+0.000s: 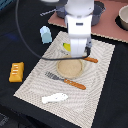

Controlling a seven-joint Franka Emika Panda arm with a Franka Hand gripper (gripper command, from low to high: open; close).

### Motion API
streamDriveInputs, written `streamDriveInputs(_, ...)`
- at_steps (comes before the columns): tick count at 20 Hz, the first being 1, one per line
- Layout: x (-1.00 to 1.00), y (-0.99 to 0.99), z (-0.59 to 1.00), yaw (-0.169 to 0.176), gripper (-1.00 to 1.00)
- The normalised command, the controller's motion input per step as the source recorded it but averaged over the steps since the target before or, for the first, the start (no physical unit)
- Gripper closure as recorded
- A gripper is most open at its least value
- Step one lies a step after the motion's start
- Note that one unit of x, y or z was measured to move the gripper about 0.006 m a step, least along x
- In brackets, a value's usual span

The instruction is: Interact with the objects in diverse but meaningful ways.

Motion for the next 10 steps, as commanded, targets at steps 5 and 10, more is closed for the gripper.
streamDriveInputs(5, 0.6, -0.21, -0.35, 0.013, 1.0)
streamDriveInputs(10, 0.66, -0.08, -0.26, 0.024, 1.0)
